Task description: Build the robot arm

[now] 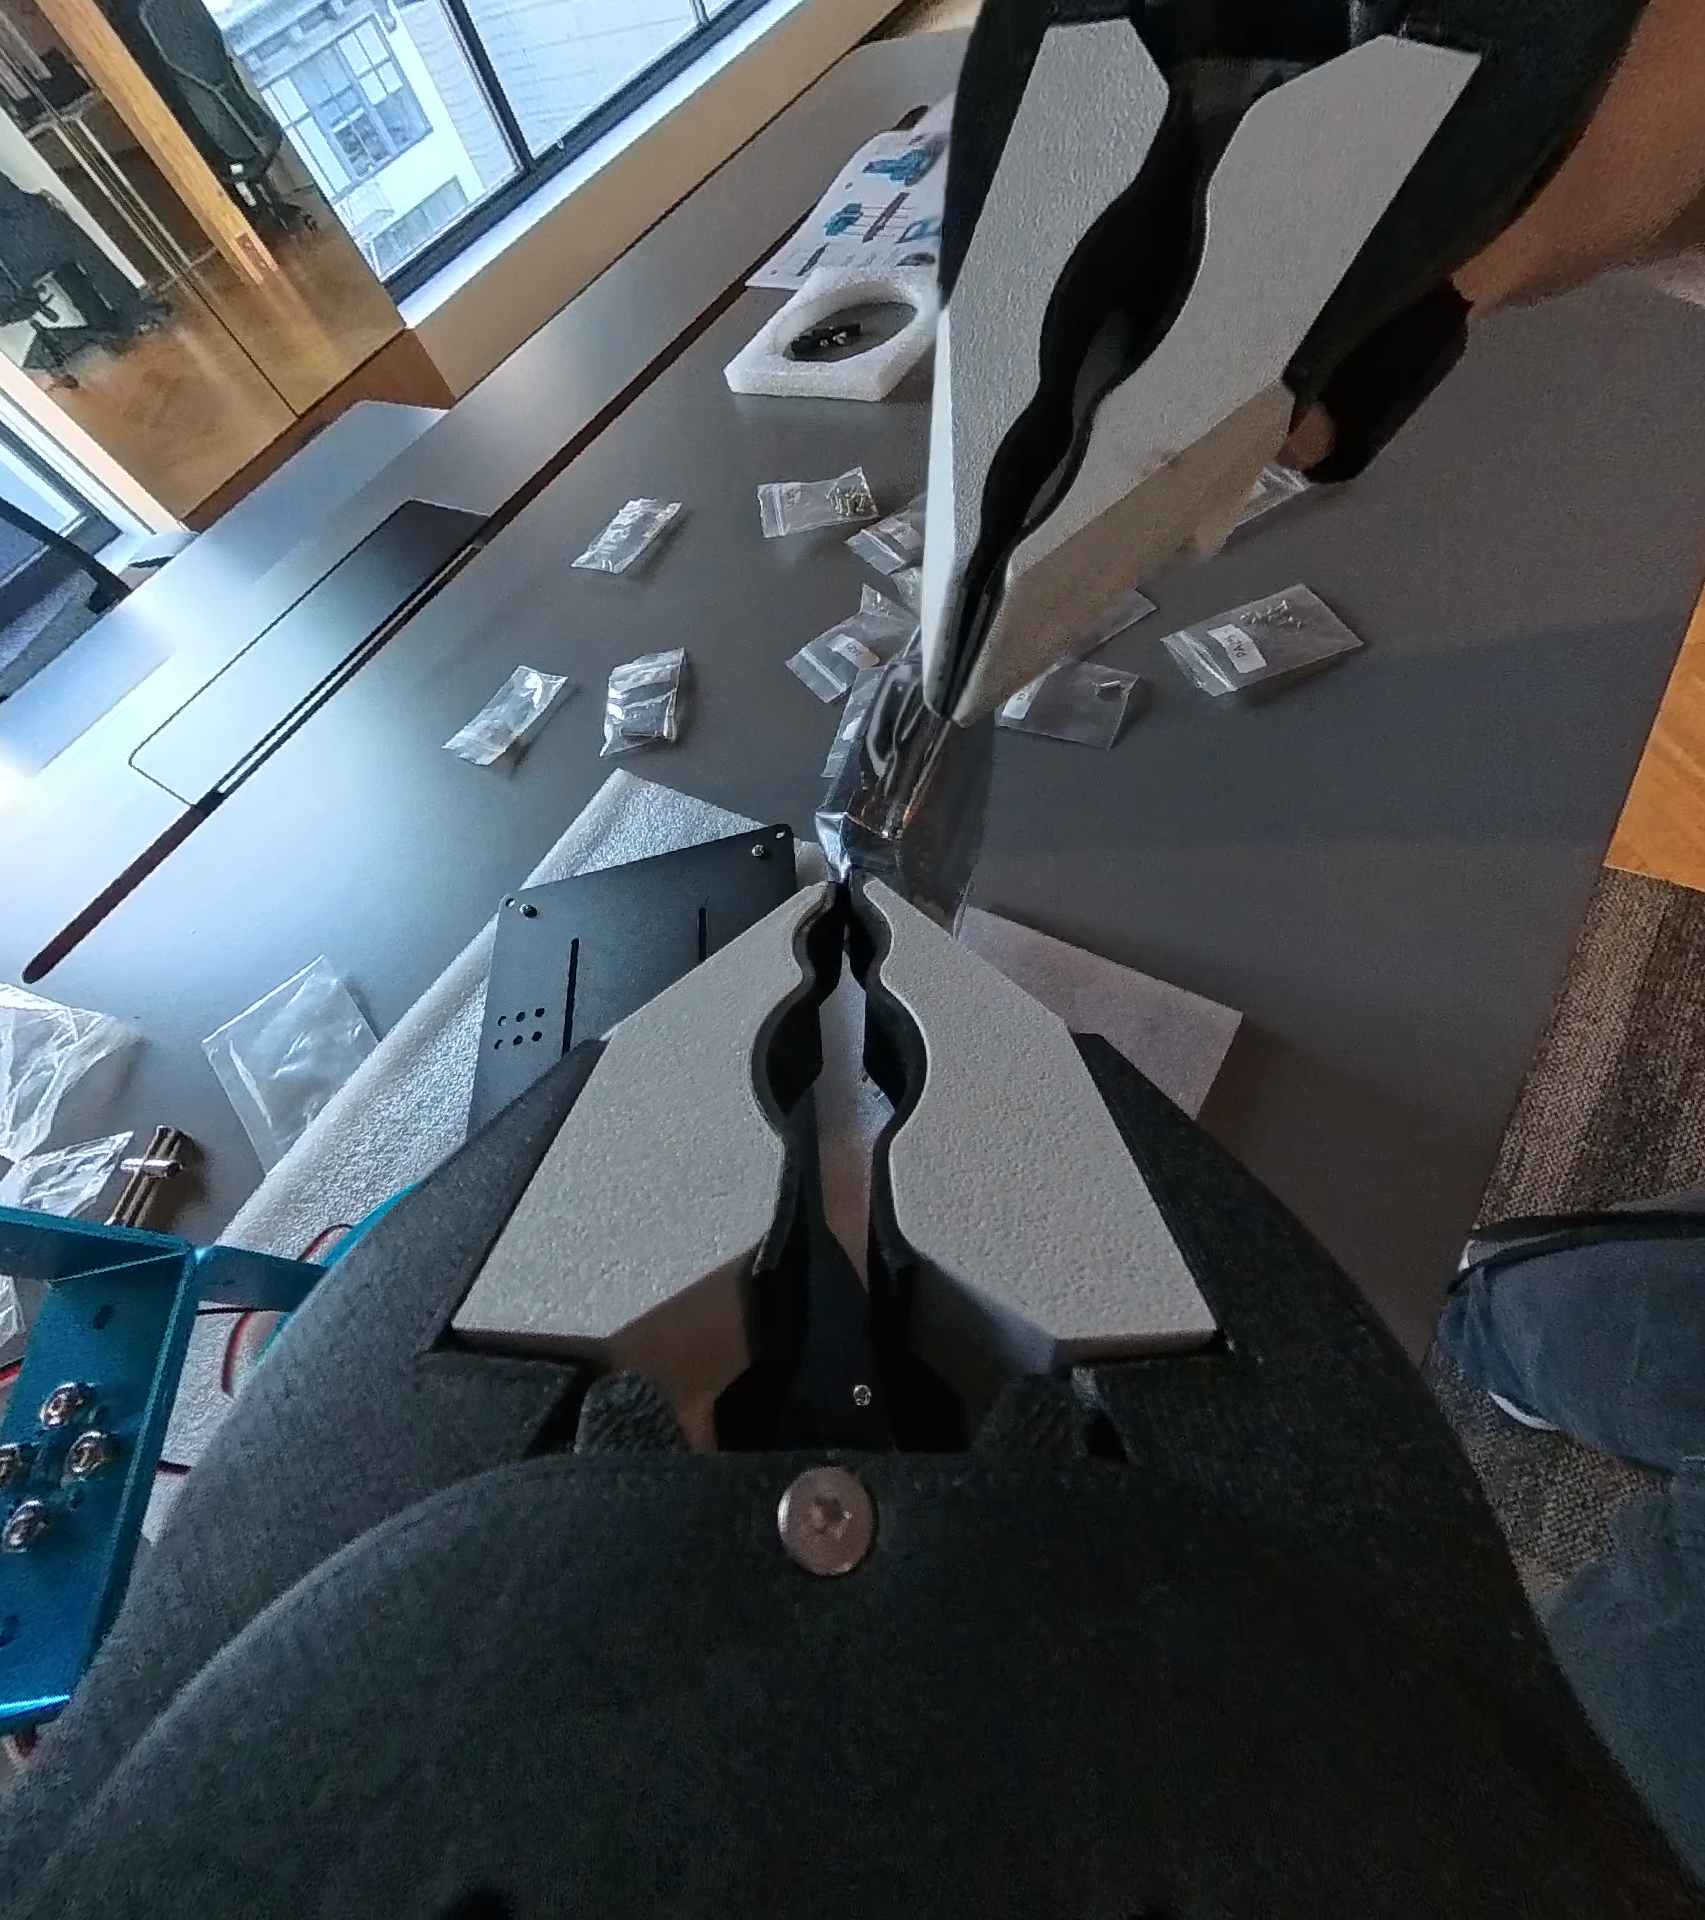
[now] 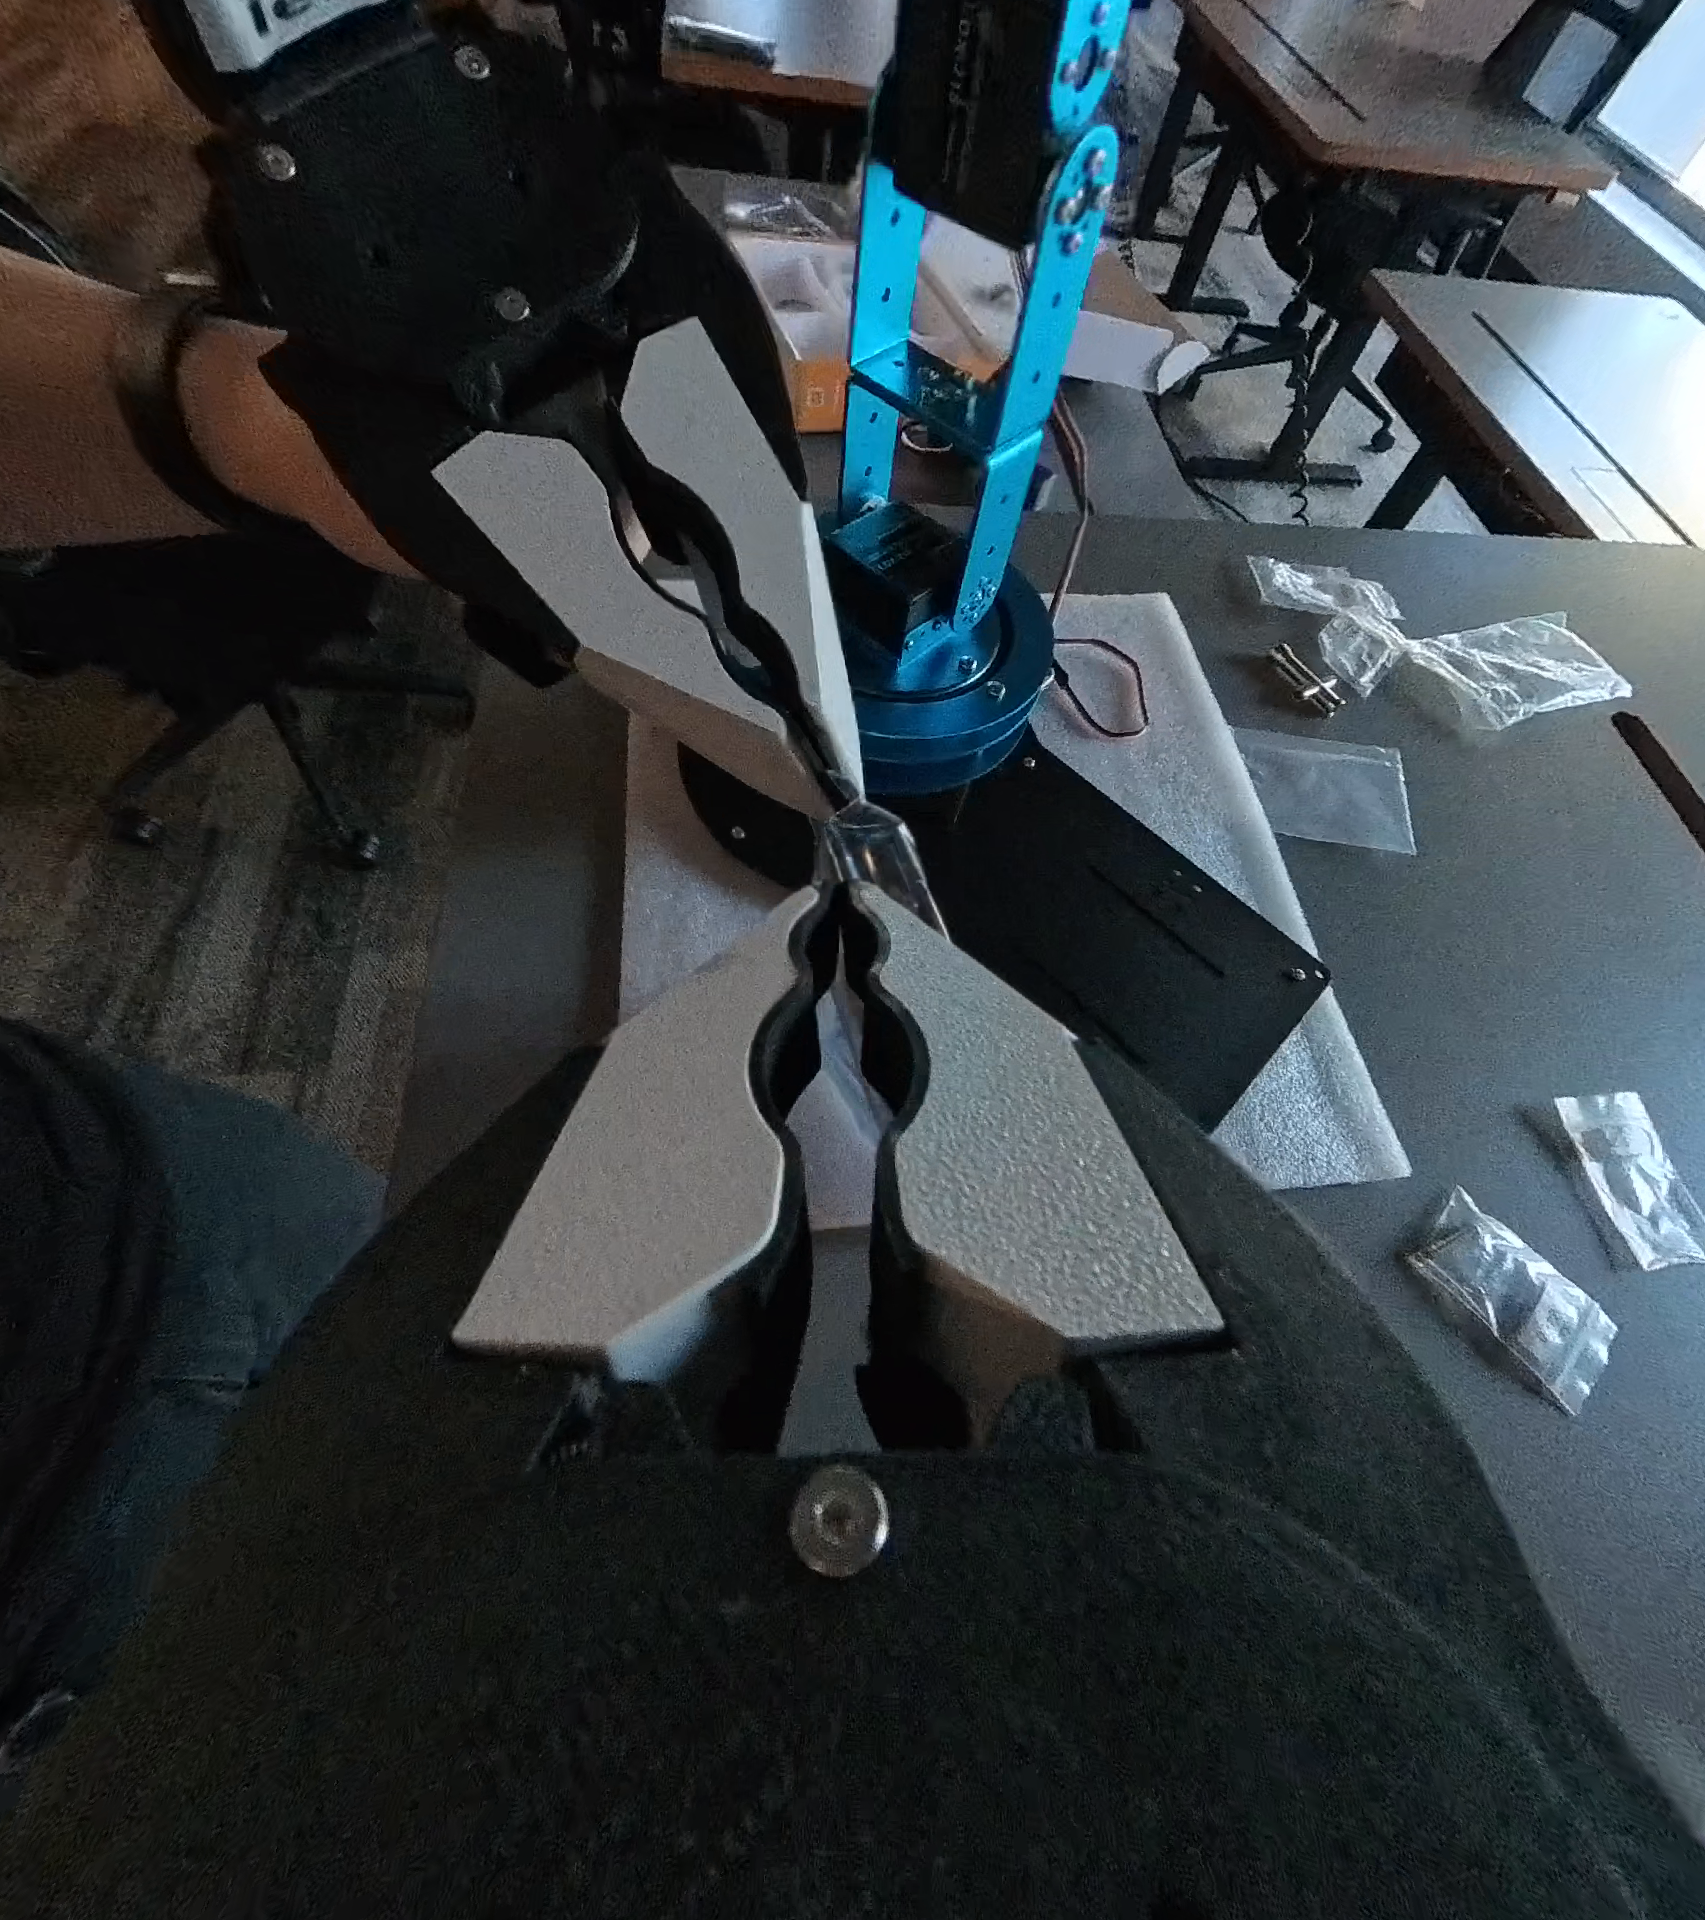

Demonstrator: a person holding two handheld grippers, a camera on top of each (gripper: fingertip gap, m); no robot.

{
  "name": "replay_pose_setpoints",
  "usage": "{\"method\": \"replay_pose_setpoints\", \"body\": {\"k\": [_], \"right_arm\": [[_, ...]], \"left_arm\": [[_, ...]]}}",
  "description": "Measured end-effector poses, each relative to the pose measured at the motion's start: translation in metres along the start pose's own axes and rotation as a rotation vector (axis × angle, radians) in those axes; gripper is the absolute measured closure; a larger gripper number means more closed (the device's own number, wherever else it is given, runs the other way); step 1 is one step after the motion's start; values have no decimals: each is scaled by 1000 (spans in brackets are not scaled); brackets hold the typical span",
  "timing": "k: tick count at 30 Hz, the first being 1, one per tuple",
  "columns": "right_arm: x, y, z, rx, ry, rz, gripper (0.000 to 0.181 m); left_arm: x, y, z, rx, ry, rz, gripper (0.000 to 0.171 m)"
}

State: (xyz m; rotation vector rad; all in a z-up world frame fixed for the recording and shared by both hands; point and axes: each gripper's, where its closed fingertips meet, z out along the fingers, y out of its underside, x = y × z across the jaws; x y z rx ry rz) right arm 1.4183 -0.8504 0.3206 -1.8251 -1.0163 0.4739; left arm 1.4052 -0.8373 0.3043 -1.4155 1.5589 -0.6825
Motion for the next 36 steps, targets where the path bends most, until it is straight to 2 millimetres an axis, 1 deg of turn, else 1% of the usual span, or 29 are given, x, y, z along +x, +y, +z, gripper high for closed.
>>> {"method": "replay_pose_setpoints", "body": {"k": [2, 6, 8, 9, 11, 13, 15, 17, 18, 19, 21, 22, 23, 24, 27, 30, 31, 32, 34, 36], "right_arm": [[6, 10, 3, -44, 36, -14, 181], [13, 23, 8, -109, 91, -38, 181], [12, 32, 11, -150, 80, -22, 181], [12, 32, 10, -151, 83, -17, 181], [12, 23, 6, -88, 87, -22, 181], [12, 11, -3, -8, 92, -31, 181], [17, 7, -13, 34, 113, -44, 173], [14, 3, -21, 65, 84, -69, 166], [14, 1, -23, 75, 76, -87, 159], [13, 0, -24, 67, 72, -115, 150], [19, 3, -26, 11, 97, -199, 146], [19, 6, -27, -6, 84, -226, 147], [19, 10, -29, -20, 60, -215, 153], [18, 14, -31, -30, 26, -179, 157], [23, 24, -34, -31, 0, -82, 157], [24, 30, -32, -20, -61, 20, 166], [26, 30, -31, -5, -73, 47, 168], [25, 32, -31, -3, -100, 71, 181], [21, 25, -34, 53, -145, 100, 181], [18, 20, -36, 74, -164, 133, 180]], "left_arm": [[0, 0, 0, -2, 6, -8, 171], [4, 9, 8, -38, 6, 16, 171], [6, 14, 12, -57, -6, 42, 171], [7, 14, 14, -52, -7, 43, 171], [8, 7, 14, -14, 6, 20, 171], [4, 1, 11, 15, 5, -10, 171], [0, -4, 7, 34, 14, -45, 171], [-2, -9, 5, 50, 26, -70, 171], [-2, -12, 4, 61, 32, -73, 171], [-1, -14, 3, 69, 42, -77, 171], [2, -16, 4, 82, 67, -87, 171], [4, -16, 4, 83, 79, -100, 171], [5, -14, 5, 80, 83, -110, 171], [5, -13, 5, 78, 81, -110, 171], [5, -13, 4, 92, 81, -119, 171], [3, -13, 5, 97, 88, -136, 171], [2, -12, 6, 96, 88, -144, 171], [0, -10, 5, 95, 85, -150, 171], [-1, -10, 4, 104, 97, -172, 171], [-2, -11, 2, 115, 109, -194, 171]]}}
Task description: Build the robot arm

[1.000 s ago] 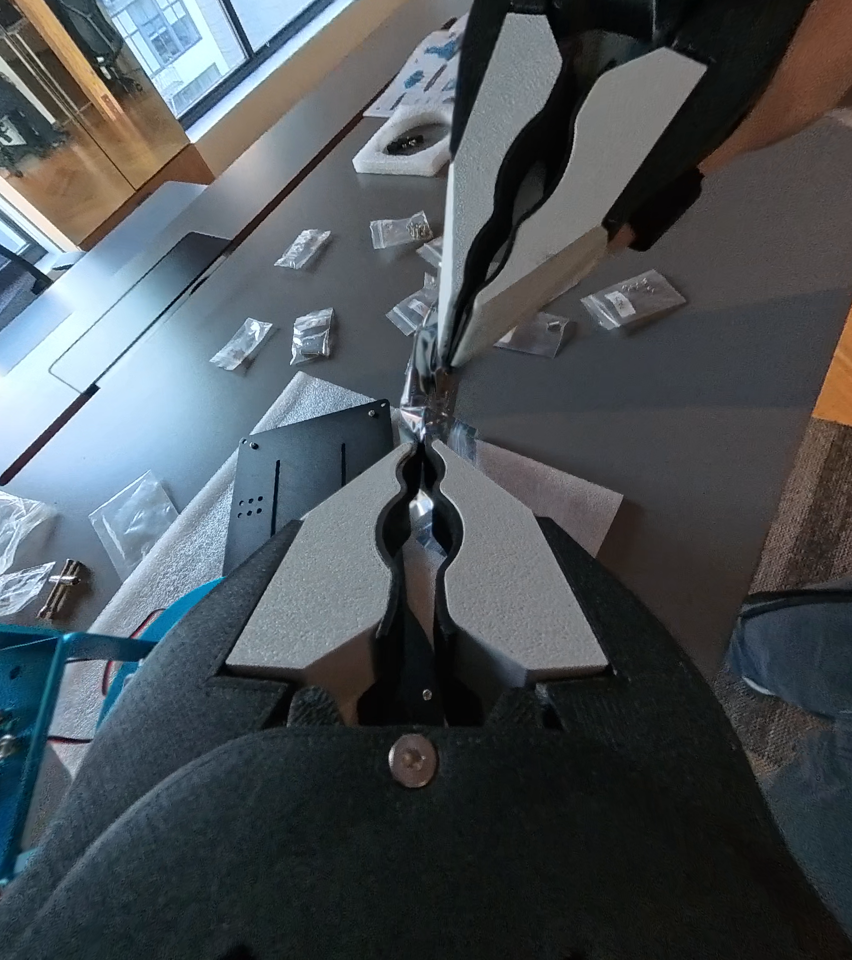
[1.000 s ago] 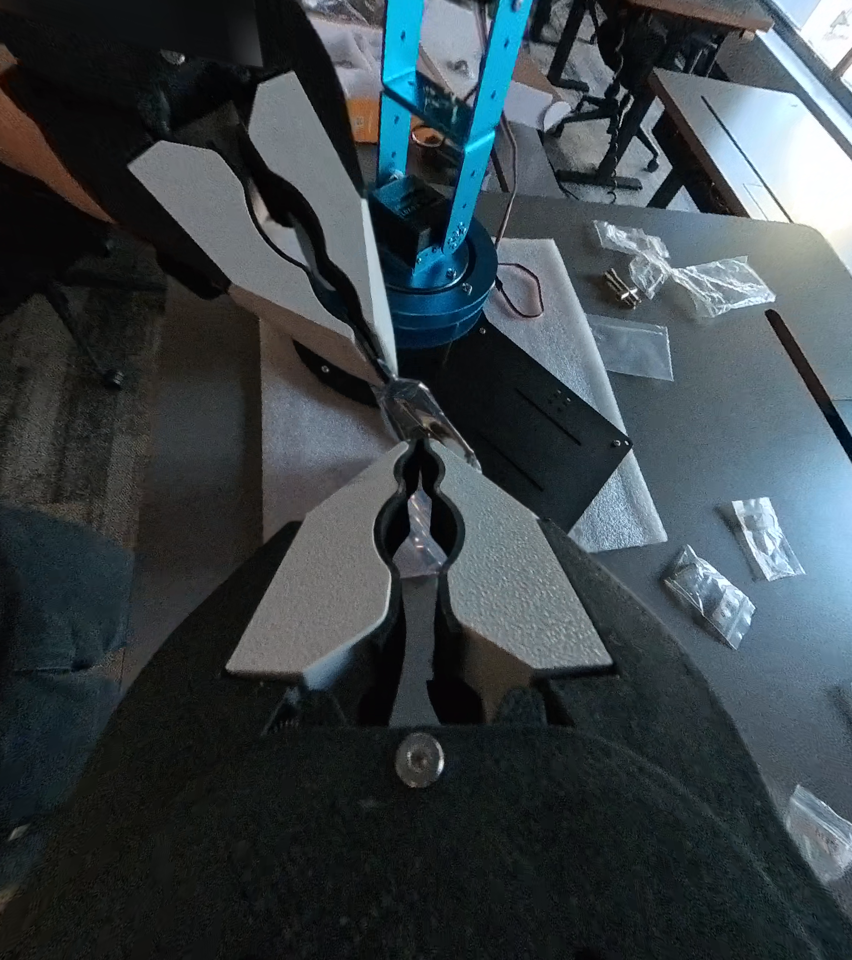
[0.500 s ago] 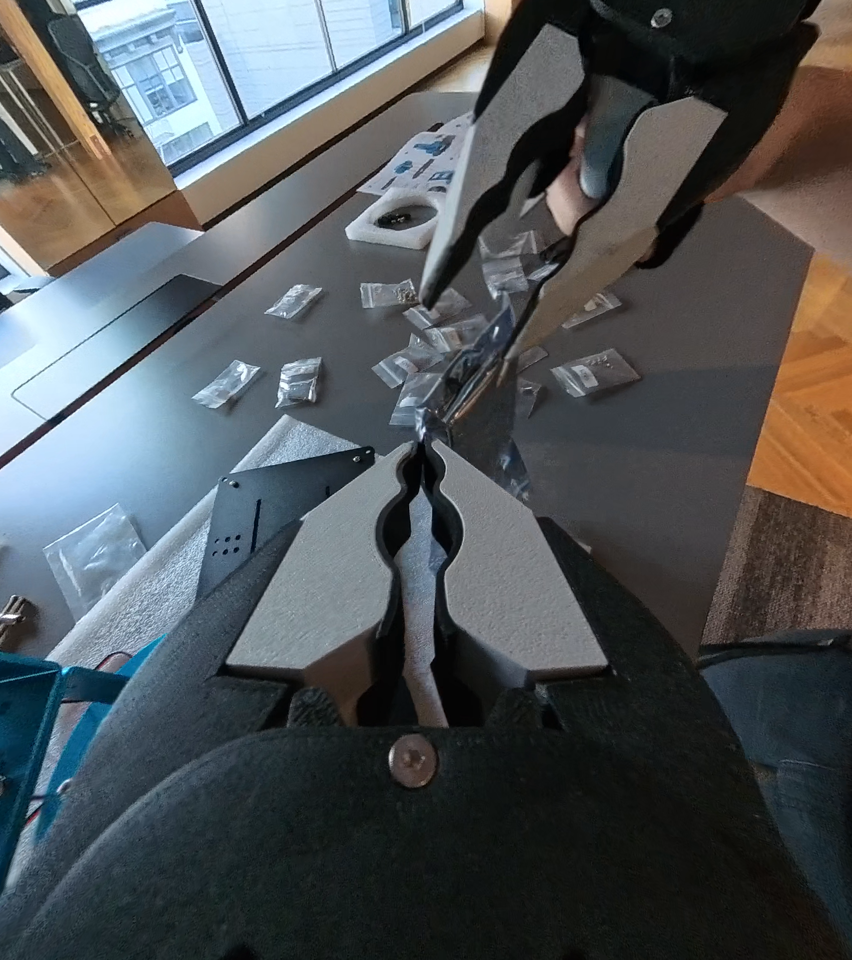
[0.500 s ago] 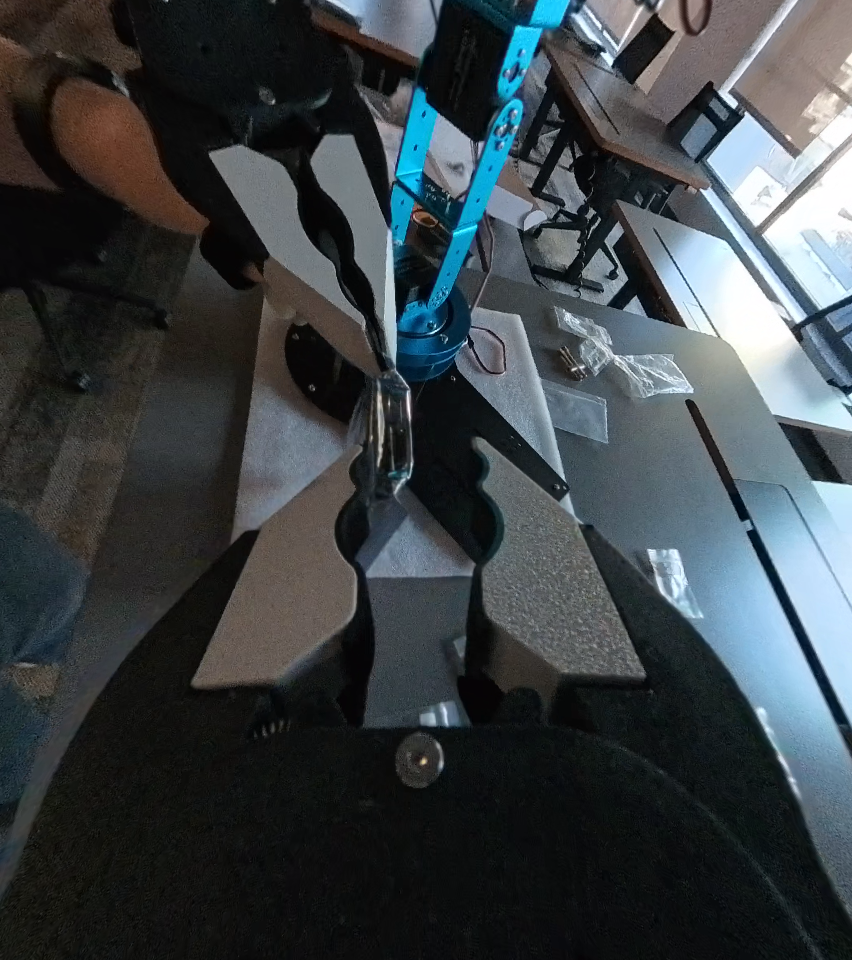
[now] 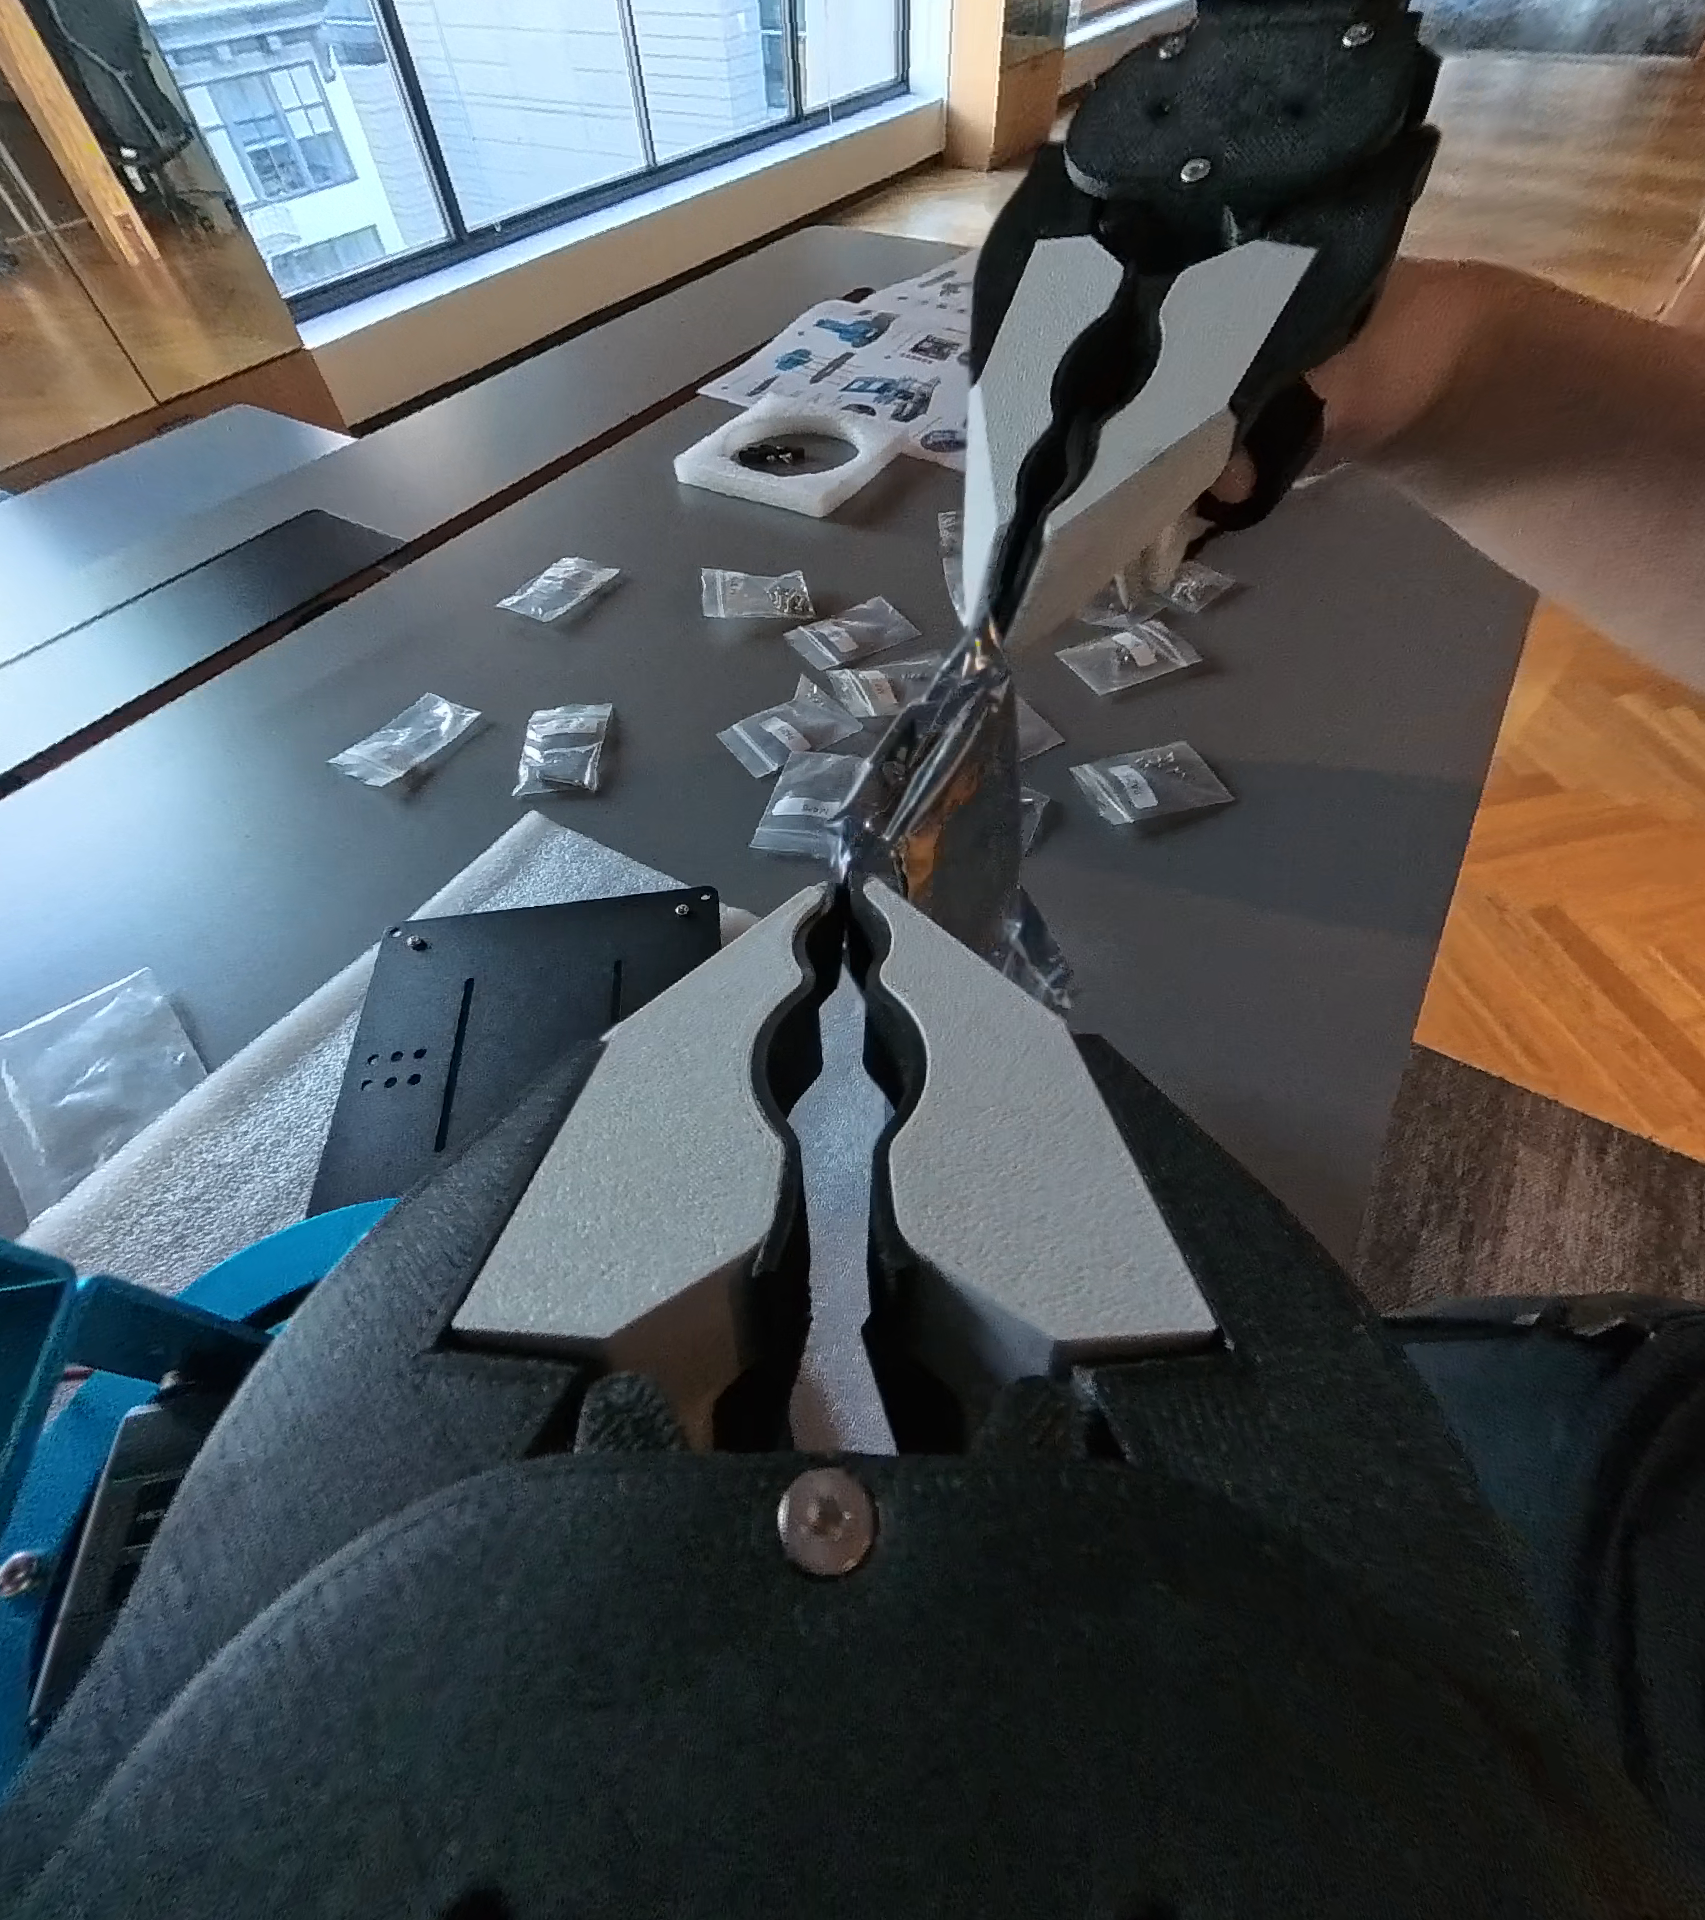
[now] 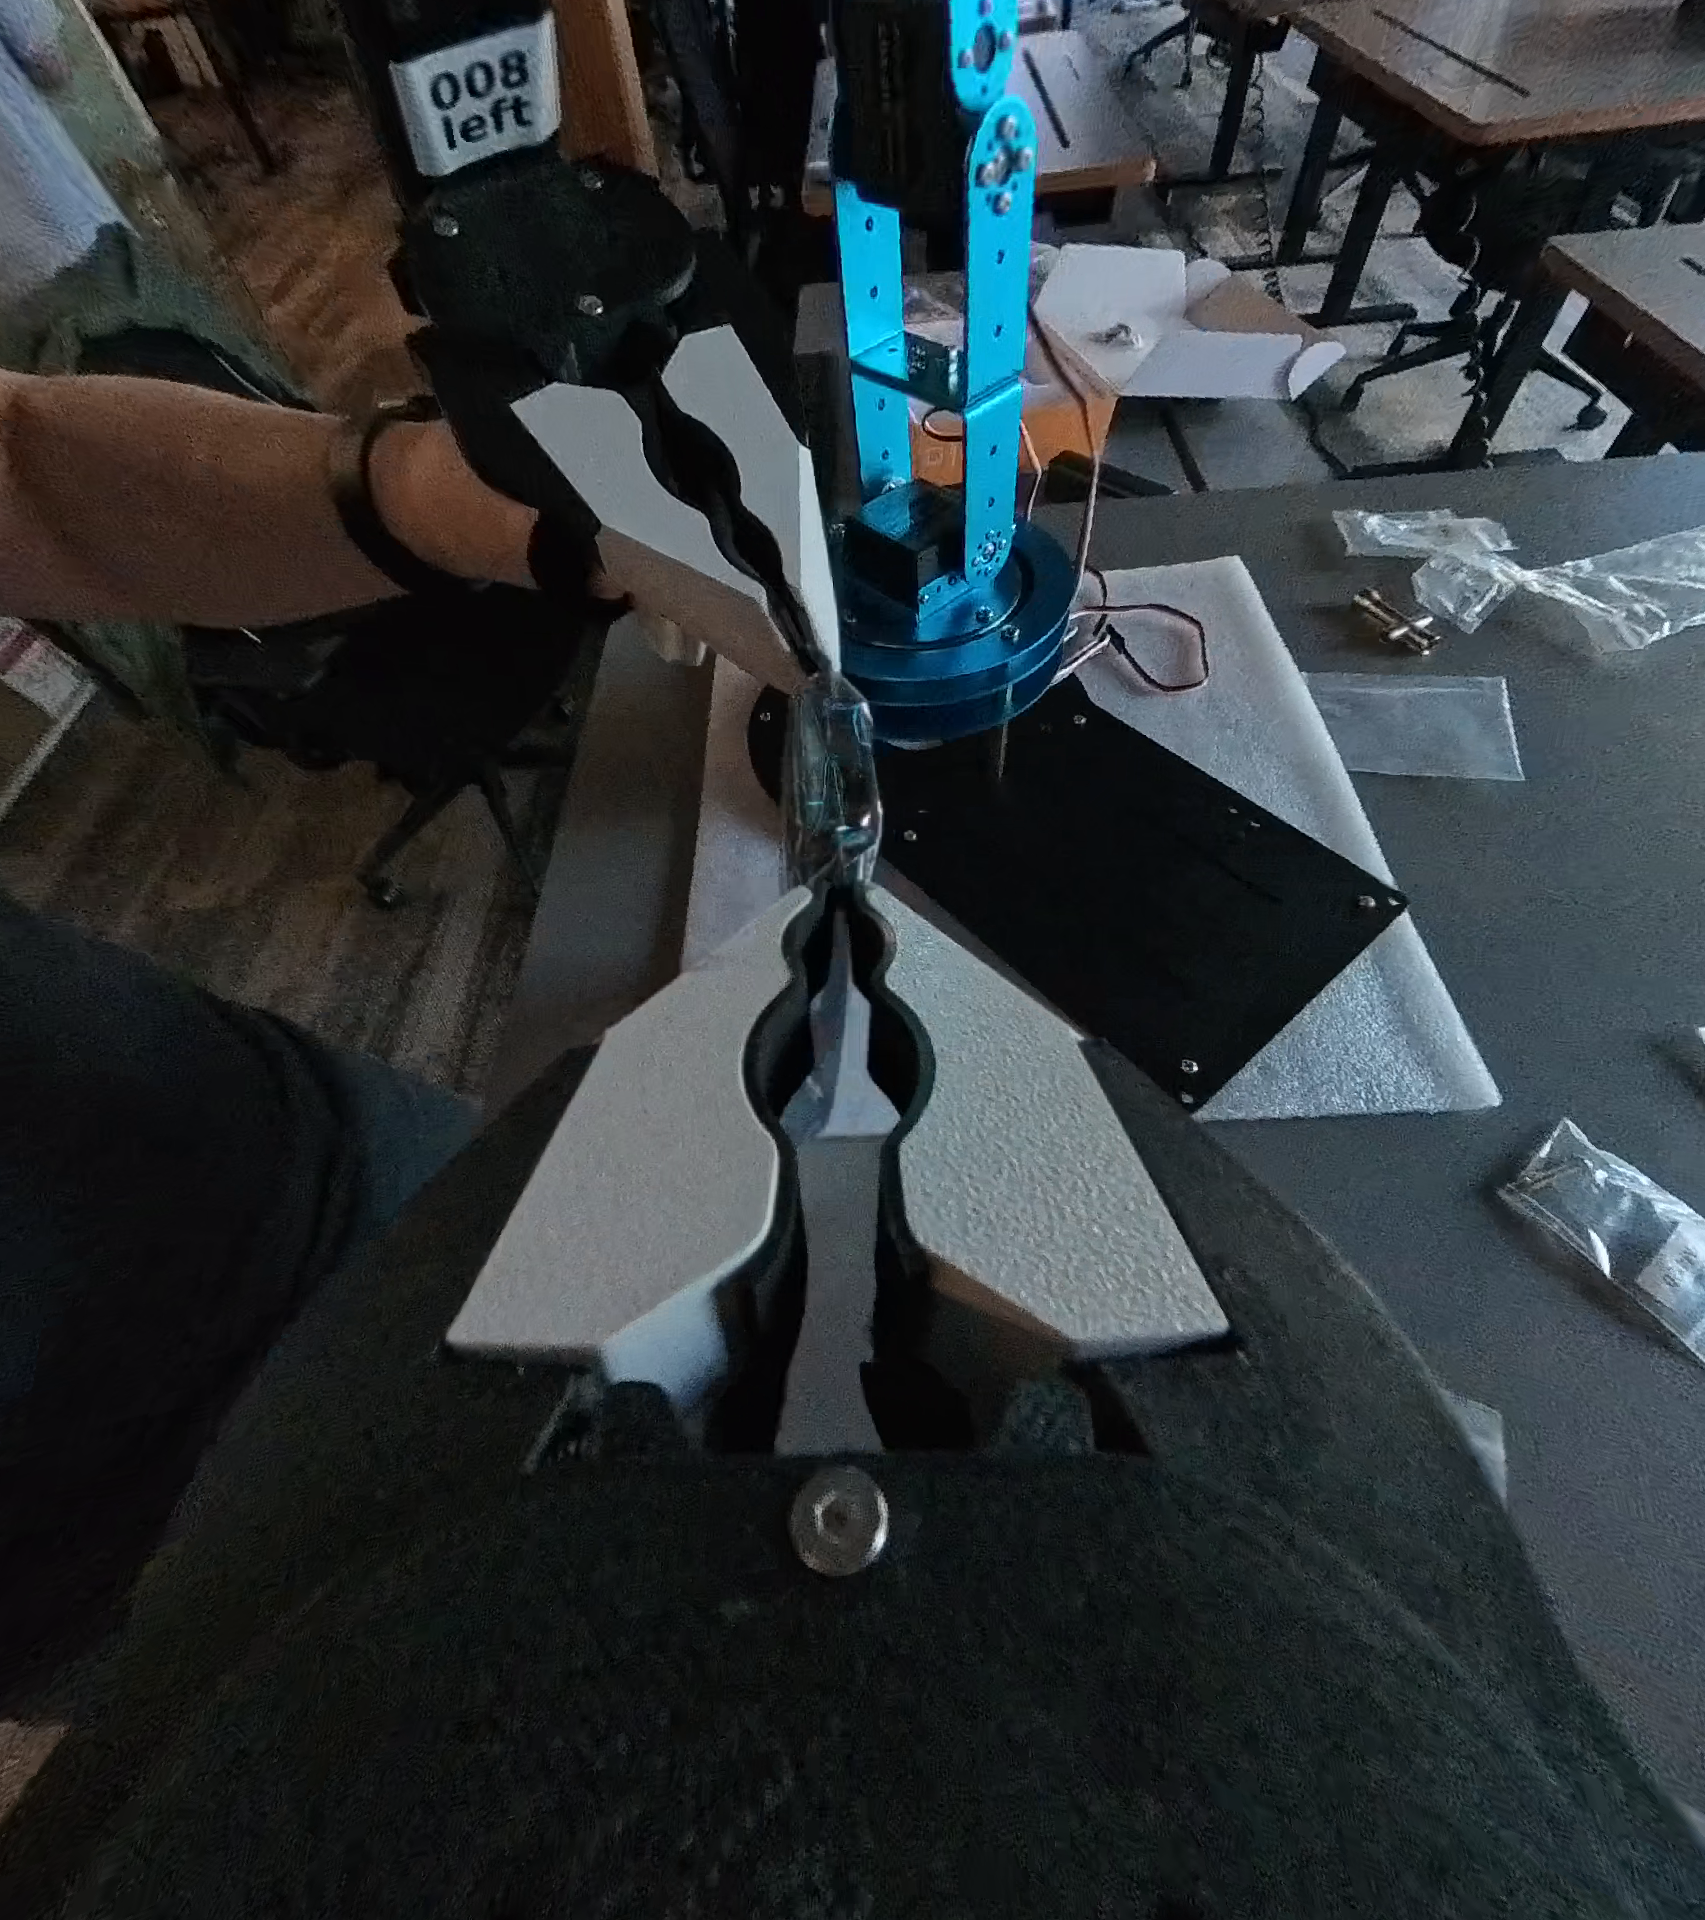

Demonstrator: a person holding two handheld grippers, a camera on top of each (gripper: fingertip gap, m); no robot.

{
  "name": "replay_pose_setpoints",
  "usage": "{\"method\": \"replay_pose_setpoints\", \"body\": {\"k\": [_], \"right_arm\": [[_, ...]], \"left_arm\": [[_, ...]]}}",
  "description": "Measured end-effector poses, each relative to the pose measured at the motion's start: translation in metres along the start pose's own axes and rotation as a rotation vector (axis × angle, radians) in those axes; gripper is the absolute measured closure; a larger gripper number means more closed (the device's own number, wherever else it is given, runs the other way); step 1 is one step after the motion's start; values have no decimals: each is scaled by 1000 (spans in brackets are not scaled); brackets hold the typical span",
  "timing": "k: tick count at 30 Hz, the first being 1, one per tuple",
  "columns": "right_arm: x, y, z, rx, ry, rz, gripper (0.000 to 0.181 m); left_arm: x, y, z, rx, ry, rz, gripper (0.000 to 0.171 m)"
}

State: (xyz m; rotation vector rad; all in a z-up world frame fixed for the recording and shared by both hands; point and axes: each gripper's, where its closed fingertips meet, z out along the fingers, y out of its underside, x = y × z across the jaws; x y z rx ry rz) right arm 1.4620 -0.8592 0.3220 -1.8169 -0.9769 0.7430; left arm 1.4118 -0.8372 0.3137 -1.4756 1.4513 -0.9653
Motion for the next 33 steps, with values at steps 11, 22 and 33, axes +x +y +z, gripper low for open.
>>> {"method": "replay_pose_setpoints", "body": {"k": [11, 22, 33], "right_arm": [[-10, -28, 19, -100, 48, -169, 165], [9, -4, 4, -191, 28, -62, 159], [4, -10, -3, 8, -123, 129, 162]], "left_arm": [[3, -1, 8, -30, -1, 24, 171], [6, -9, 5, 13, -25, 72, 171], [-1, -1, 1, 22, -17, 43, 171]]}}
